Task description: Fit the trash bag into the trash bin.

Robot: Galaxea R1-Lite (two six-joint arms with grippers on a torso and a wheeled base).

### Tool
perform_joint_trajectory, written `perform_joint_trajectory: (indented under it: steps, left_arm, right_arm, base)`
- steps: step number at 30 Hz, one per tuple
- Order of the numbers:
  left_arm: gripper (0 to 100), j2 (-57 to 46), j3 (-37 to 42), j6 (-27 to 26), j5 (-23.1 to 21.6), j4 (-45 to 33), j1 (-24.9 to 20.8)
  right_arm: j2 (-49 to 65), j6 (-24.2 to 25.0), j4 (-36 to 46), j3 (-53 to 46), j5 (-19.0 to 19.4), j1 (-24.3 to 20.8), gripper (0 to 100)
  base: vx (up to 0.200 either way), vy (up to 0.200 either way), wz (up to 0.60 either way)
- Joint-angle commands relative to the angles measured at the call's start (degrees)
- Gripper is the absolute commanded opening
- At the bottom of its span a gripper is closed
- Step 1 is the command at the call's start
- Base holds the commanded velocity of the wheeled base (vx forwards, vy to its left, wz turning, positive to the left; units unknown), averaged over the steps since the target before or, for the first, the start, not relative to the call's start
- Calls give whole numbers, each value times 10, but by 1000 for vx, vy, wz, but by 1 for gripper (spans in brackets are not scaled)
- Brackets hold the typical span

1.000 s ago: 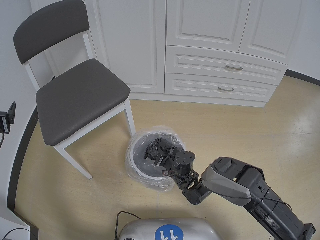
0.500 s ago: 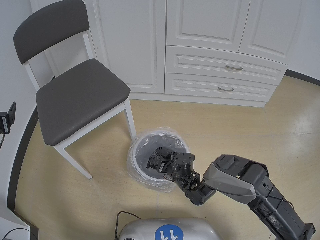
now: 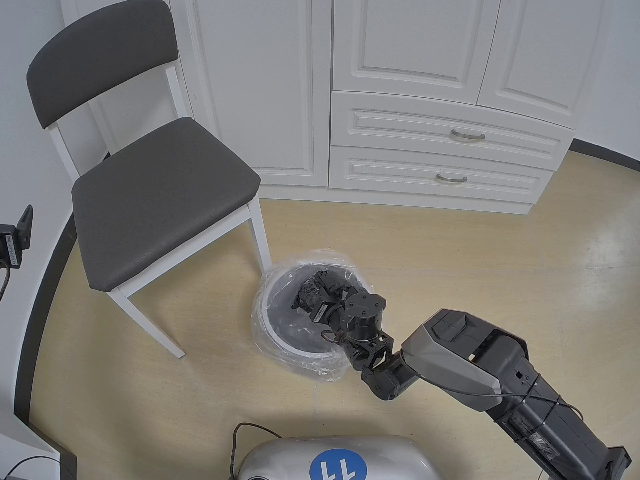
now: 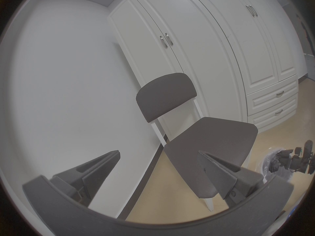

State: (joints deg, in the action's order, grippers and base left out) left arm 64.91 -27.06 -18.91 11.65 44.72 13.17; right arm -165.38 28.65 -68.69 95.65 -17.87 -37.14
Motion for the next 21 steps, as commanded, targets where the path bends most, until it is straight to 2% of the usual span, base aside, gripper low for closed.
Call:
perform_joint_trajectory:
  steps: [1,5,9,13,16,21]
  left_arm:
    - [100,1,1,0,0,0,0]
    - [100,1,5,-2,-1,0,0]
    - [100,-1,6,-2,-1,0,0]
    - [100,-3,7,-2,-1,0,0]
    - [100,-3,8,-3,-1,0,0]
    - [100,-7,17,-15,-3,0,0]
  right_arm:
    - [-31,-7,13,57,-30,2,0]
    - [-35,-20,36,85,-64,1,0]
    - [-30,-22,35,73,-69,-6,0]
    - [-12,-20,30,29,-61,-9,0]
    - [11,-14,29,-28,-27,-14,0]
    - [11,-14,28,-35,-19,-13,0]
  base:
    - [0,0,0]
    - [0,0,0]
    - [0,0,0]
    - [0,0,0]
    - [0,0,0]
    - [0,0,0]
